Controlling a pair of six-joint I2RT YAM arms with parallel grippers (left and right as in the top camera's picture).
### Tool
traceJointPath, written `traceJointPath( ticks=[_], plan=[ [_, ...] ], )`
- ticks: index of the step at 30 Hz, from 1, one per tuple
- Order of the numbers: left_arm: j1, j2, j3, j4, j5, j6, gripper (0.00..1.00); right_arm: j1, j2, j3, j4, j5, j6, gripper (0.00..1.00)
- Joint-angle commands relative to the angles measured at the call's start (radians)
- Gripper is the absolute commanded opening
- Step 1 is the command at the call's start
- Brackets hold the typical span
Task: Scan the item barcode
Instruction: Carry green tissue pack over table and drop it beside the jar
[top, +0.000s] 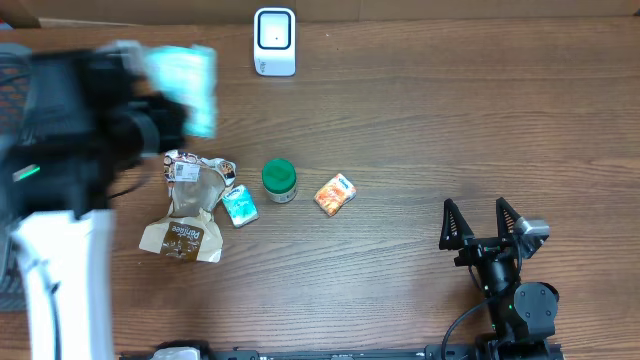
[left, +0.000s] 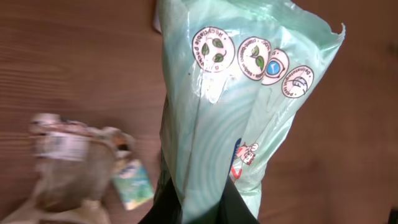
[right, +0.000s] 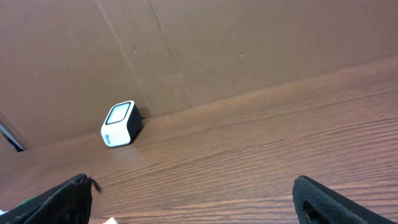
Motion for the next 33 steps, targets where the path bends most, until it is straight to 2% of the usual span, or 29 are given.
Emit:
traceJointPath(
  ticks=[1,4,7,13,19,20,22,24,27,33],
  plan=[
    [-0.204,0.074,-0.105,0.093,-0.077,-0.055,0.04,0.006,-0.007,-0.011,0.007,-0.002,0.0,1.0],
    [-0.37,0.199,-0.149,0.194,-0.179,-0.103,0.04,0.006,-0.007,-0.011,0.007,-0.002,0.0,1.0],
    [-0.445,0.295,-0.149,0.229,-0.282,-0.172,0.04,0.006,-0.007,-0.011,0.007,-0.002,0.0,1.0],
    [-0.51,0.482,-0.149,0.257,-0.309,-0.358,0.04,0.006,-0.007,-0.011,0.007,-0.002,0.0,1.0],
    [-0.521,0.613,-0.15,0.233,-0.277,-0.455,0.06,0.006,-0.007,-0.011,0.007,-0.002,0.0,1.0],
    [-0.521,0.623,-0.15,0.23,-0.26,-0.455,0.12,0.006,-0.007,-0.011,0.007,-0.002,0.0,1.0],
    [-0.521,0.638,-0.15,0.23,-0.238,-0.454,0.35,0.006,-0.007,-0.011,0.007,-0.002,0.0,1.0],
    [-0.523,0.637,-0.148,0.24,-0.229,-0.447,0.5,0.006,-0.007,-0.011,0.007,-0.002,0.0,1.0],
    [-0.522,0.621,-0.133,0.247,-0.19,-0.408,0.55,0.006,-0.007,-0.011,0.007,-0.002,0.0,1.0],
    [-0.521,0.499,-0.067,0.227,-0.179,-0.337,0.55,0.006,-0.007,-0.011,0.007,-0.002,0.0,1.0]
  ],
)
